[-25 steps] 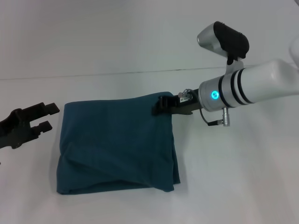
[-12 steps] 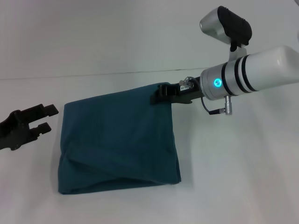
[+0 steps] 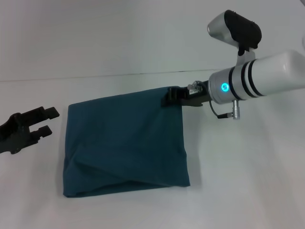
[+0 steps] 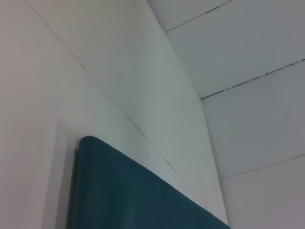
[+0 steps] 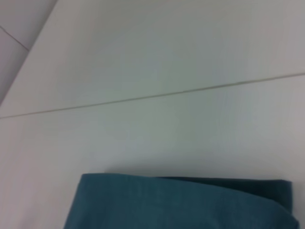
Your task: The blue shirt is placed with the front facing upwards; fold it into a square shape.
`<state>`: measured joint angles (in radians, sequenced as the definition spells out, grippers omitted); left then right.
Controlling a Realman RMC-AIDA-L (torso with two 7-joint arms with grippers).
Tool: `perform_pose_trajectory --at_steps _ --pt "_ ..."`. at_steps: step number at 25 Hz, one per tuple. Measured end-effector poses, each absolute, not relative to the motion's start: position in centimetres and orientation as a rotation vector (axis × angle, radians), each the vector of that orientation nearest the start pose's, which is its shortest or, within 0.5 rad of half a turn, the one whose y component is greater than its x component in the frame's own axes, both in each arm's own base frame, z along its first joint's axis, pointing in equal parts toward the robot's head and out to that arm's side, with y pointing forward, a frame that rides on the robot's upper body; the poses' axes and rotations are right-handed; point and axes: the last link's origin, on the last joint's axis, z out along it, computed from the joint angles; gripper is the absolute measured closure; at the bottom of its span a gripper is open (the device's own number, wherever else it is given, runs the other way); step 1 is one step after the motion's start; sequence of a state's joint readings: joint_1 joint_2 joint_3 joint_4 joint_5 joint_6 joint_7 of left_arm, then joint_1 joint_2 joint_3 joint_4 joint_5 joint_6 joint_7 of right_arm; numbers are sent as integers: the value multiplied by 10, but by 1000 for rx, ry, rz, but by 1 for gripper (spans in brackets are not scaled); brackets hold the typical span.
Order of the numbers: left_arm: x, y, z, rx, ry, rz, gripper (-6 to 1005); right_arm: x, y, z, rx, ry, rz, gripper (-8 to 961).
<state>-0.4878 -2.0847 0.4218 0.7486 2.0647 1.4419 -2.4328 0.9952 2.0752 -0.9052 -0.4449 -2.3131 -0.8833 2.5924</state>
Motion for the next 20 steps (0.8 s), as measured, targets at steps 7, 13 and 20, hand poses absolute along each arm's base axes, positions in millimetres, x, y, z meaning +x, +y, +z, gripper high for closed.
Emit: perform_pose_trajectory --at_steps 7,13,20 --pt "-308 341 48 2179 2332 1202 275 182 459 -53 -2166 1514 243 847" --pt "-310 338 45 2164 2331 1205 275 182 471 -39 -2139 1437 211 838" --pt "-310 339 45 2164 2331 1206 275 192 486 -17 -2032 1393 193 480"
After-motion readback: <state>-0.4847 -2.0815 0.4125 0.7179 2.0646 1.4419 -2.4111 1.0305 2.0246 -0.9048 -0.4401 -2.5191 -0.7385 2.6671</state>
